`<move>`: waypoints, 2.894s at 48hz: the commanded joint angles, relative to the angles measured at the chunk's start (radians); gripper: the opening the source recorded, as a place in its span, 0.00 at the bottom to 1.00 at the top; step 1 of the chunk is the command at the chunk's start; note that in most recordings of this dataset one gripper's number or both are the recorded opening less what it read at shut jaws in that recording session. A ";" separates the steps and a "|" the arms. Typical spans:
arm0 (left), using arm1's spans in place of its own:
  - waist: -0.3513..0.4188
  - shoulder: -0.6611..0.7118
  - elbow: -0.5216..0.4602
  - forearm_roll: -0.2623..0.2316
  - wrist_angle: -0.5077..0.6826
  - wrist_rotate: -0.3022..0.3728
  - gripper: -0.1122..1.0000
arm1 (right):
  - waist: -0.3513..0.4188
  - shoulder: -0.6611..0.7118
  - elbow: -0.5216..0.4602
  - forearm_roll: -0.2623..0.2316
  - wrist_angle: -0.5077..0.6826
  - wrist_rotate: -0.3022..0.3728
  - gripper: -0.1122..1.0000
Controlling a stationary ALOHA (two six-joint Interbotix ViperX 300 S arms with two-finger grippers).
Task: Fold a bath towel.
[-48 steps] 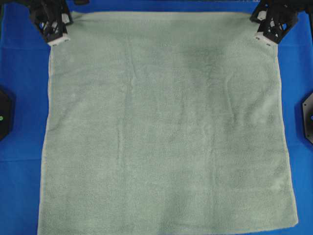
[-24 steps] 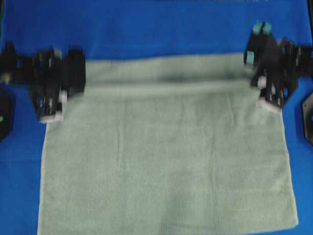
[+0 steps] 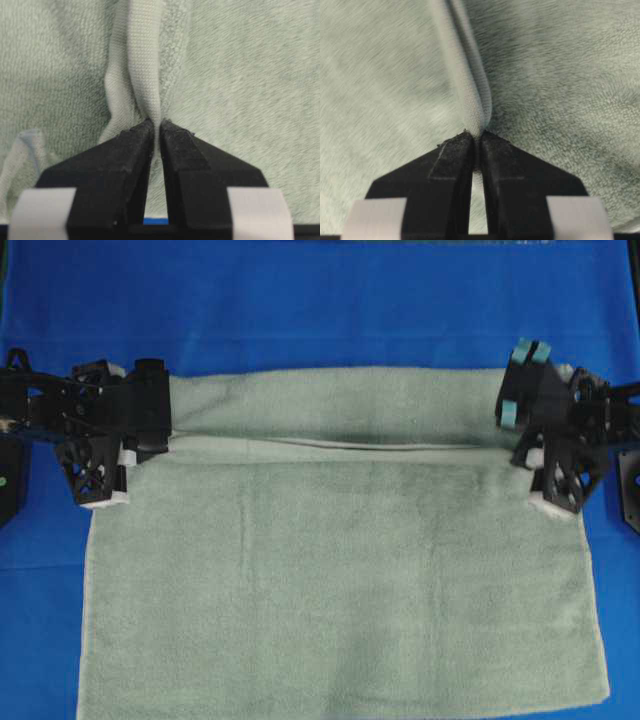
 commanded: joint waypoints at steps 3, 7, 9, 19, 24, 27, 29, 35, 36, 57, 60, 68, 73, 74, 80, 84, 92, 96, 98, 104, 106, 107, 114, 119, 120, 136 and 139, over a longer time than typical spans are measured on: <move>-0.103 0.002 -0.021 -0.014 -0.011 -0.069 0.14 | 0.143 -0.003 -0.003 0.018 -0.023 0.083 0.15; -0.199 0.011 -0.023 -0.014 -0.035 -0.167 0.14 | 0.241 -0.002 -0.005 0.018 -0.034 0.146 0.15; -0.258 0.017 -0.026 -0.012 -0.063 -0.238 0.14 | 0.299 0.006 -0.005 0.018 -0.048 0.189 0.15; -0.491 0.060 -0.055 -0.003 -0.199 -0.474 0.14 | 0.509 0.063 -0.021 0.017 -0.120 0.359 0.15; -0.577 0.117 -0.103 -0.003 -0.216 -0.557 0.14 | 0.603 0.115 -0.038 0.017 -0.146 0.428 0.15; -0.620 0.160 -0.141 -0.003 -0.216 -0.586 0.14 | 0.647 0.143 -0.051 0.018 -0.160 0.460 0.15; -0.646 0.189 -0.169 -0.002 -0.215 -0.598 0.14 | 0.675 0.163 -0.061 0.017 -0.170 0.482 0.15; -0.710 0.270 -0.253 0.000 -0.198 -0.618 0.14 | 0.746 0.222 -0.103 0.017 -0.199 0.531 0.15; -0.721 0.282 -0.264 0.000 -0.195 -0.620 0.14 | 0.755 0.232 -0.109 0.017 -0.202 0.535 0.15; -0.854 0.371 -0.374 0.005 -0.161 -0.735 0.14 | 0.902 0.327 -0.196 0.018 -0.210 0.690 0.15; -0.853 0.382 -0.373 0.008 -0.161 -0.736 0.14 | 0.904 0.334 -0.192 0.017 -0.210 0.729 0.15; -0.844 0.416 -0.377 0.015 -0.166 -0.738 0.14 | 0.897 0.350 -0.183 -0.017 -0.215 0.792 0.15; -0.845 0.423 -0.388 0.011 -0.164 -0.742 0.15 | 0.900 0.350 -0.187 -0.015 -0.233 0.822 0.15; -0.845 0.423 -0.393 0.011 -0.166 -0.747 0.15 | 0.900 0.350 -0.187 -0.014 -0.236 0.827 0.15; -0.845 0.426 -0.405 0.011 -0.160 -0.764 0.22 | 0.907 0.350 -0.190 -0.014 -0.255 0.853 0.15; -0.845 0.420 -0.414 0.014 -0.149 -0.764 0.44 | 0.907 0.350 -0.193 -0.014 -0.252 0.856 0.16; -0.834 0.383 -0.457 0.031 -0.021 -0.750 0.81 | 0.902 0.325 -0.209 -0.038 -0.173 0.848 0.49; -0.821 0.339 -0.479 0.061 0.092 -0.750 0.77 | 0.893 0.270 -0.222 -0.094 -0.087 0.850 0.67; -0.813 0.316 -0.488 0.083 0.146 -0.750 0.76 | 0.887 0.238 -0.230 -0.124 -0.049 0.850 0.70; -0.793 0.230 -0.494 0.195 0.288 -0.750 0.76 | 0.845 0.137 -0.232 -0.221 0.074 0.850 0.63; -0.781 0.207 -0.485 0.233 0.325 -0.752 0.75 | 0.824 0.101 -0.221 -0.253 0.118 0.850 0.64; -0.773 0.195 -0.477 0.247 0.341 -0.752 0.75 | 0.804 0.078 -0.210 -0.278 0.155 0.850 0.64; -0.675 0.126 -0.373 0.282 0.402 -0.759 0.76 | 0.653 -0.028 -0.121 -0.364 0.299 0.844 0.64; -0.607 0.091 -0.301 0.282 0.393 -0.759 0.76 | 0.563 -0.089 -0.064 -0.388 0.310 0.821 0.64; -0.598 0.086 -0.290 0.282 0.390 -0.759 0.76 | 0.551 -0.097 -0.054 -0.388 0.307 0.810 0.64; -0.491 0.078 -0.121 0.282 0.259 -0.756 0.76 | 0.382 -0.091 0.064 -0.396 0.173 0.680 0.64; -0.469 0.100 -0.084 0.282 0.207 -0.756 0.76 | 0.333 -0.060 0.109 -0.417 0.107 0.678 0.64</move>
